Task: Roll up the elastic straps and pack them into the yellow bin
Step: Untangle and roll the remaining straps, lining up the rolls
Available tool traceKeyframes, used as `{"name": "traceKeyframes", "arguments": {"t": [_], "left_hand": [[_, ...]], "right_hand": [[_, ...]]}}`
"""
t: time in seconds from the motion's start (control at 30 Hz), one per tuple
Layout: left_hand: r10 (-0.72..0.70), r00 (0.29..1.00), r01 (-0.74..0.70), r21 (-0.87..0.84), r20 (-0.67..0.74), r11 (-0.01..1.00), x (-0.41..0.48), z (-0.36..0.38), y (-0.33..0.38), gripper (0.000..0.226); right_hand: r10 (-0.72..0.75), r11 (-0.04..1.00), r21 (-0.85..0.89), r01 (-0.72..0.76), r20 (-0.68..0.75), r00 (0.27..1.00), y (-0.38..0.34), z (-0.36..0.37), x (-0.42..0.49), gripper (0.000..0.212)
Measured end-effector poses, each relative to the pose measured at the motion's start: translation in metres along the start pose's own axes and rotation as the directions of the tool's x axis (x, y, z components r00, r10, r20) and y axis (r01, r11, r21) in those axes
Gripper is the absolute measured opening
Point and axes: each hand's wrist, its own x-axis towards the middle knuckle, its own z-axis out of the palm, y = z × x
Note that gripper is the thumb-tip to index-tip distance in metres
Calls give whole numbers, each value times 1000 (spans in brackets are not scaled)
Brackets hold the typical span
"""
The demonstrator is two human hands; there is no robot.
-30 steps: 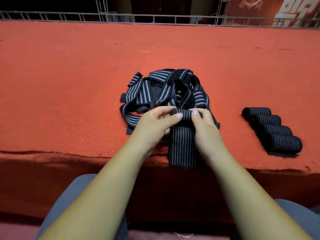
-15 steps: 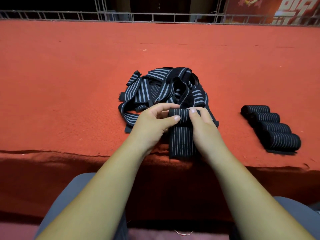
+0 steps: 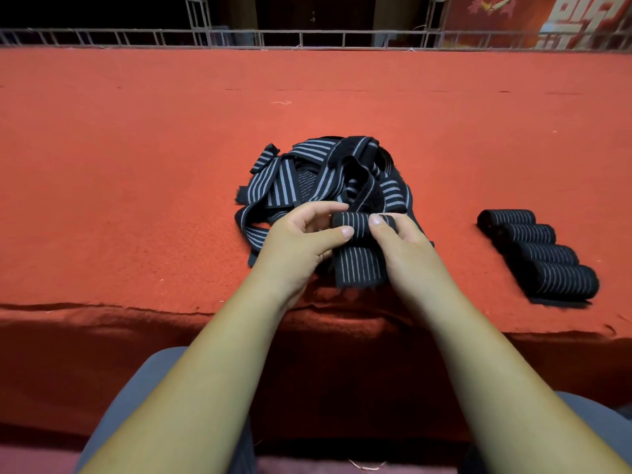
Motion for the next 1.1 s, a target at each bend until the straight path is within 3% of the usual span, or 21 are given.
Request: {"name": "traceKeyframes", "arguments": {"t": [0.1, 0.2, 0.3, 0.43, 0.6, 0.73, 0.9, 1.1], "left_hand": [[-55, 998, 56, -60, 14, 997, -1, 0, 0, 35], [-90, 996, 91, -90, 13, 992, -1, 2, 0, 19], [-41, 999, 42, -62, 8, 997, 0, 0, -3, 27], [-9, 999, 10, -32, 41, 999, -3, 0, 5, 44], [-61, 997, 64, -73, 51, 995, -2, 4, -1, 24], [2, 999, -3, 21, 52, 1000, -1, 1, -3, 42], [-32, 998, 34, -37, 45, 999, -4, 7, -2, 46], [29, 999, -31, 126, 17, 992, -7, 10, -1, 48]], "right_hand": [[25, 993, 110, -31, 57, 998, 1, -1, 1, 33], [18, 983, 181, -31, 75, 997, 7, -2, 5, 32], [20, 960, 278, -43, 85, 996, 9, -1, 7, 29], [9, 968, 250, -26, 71, 997, 8, 1, 7, 38], [14, 946, 322, -36, 72, 997, 9, 0, 10, 28], [3, 952, 305, -18, 48, 999, 11, -1, 12, 17], [5, 951, 308, -4, -3, 1000, 13, -3, 16, 38], [-2, 961, 275, 9, -23, 1000, 17, -11, 17, 35]]}}
